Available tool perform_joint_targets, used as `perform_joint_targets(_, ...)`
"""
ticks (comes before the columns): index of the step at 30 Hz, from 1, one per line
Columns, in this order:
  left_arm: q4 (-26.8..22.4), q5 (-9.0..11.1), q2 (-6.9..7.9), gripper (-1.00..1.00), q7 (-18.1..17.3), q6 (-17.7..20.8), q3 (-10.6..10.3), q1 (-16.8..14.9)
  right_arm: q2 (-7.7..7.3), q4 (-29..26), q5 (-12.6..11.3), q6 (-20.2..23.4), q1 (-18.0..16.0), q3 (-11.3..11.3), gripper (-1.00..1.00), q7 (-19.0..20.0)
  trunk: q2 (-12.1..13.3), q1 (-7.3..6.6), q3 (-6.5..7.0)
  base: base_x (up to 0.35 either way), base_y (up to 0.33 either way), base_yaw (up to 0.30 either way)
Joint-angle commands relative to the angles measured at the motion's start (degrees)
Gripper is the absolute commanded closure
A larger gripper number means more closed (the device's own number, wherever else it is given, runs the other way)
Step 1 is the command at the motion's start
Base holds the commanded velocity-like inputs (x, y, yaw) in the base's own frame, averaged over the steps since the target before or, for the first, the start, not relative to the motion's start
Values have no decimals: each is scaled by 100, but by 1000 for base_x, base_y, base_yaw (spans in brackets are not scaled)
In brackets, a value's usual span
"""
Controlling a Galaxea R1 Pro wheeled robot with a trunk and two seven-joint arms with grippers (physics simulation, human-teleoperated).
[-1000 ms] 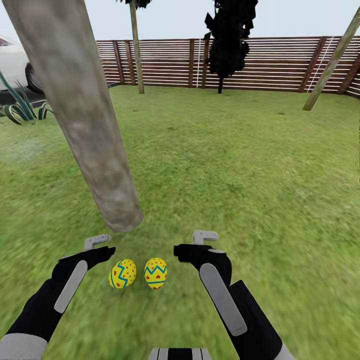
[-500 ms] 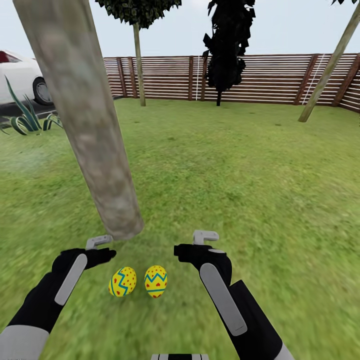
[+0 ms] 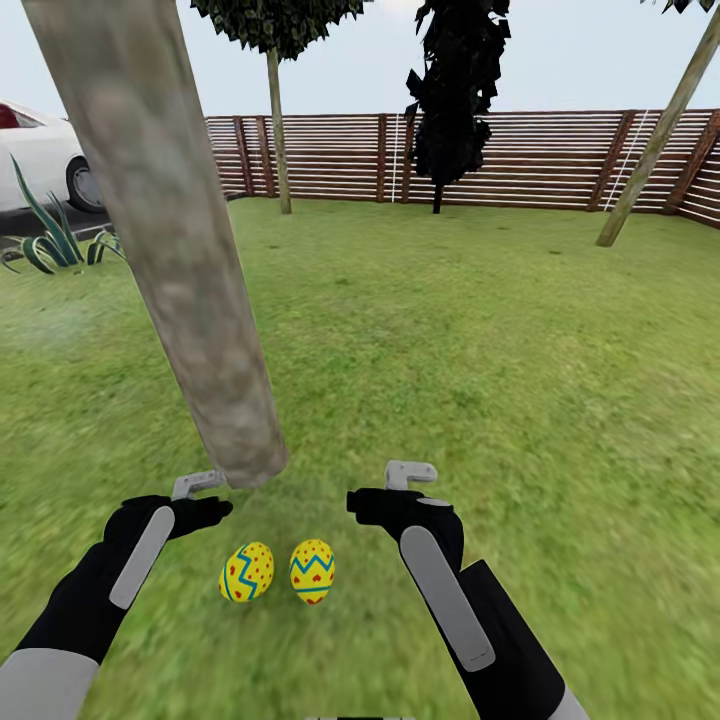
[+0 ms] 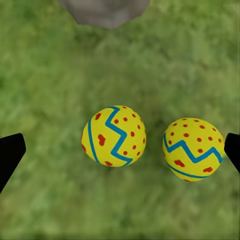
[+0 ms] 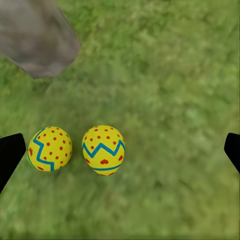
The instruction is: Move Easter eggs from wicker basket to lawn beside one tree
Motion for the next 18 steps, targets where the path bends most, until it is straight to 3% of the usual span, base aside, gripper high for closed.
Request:
perform_joint_targets(1, -5, 60, 6, -100, 64, 28, -14, -3, -1, -5, -79, 15, -5, 3, -100, -59, 39, -24, 13, 0, 0, 0)
perform_joint_targets(18, -5, 60, 5, -100, 210, 340, -14, -36, -15, -5, -233, 15, -5, 7, -100, -59, 721, -397, 319, 0, 0, 0)
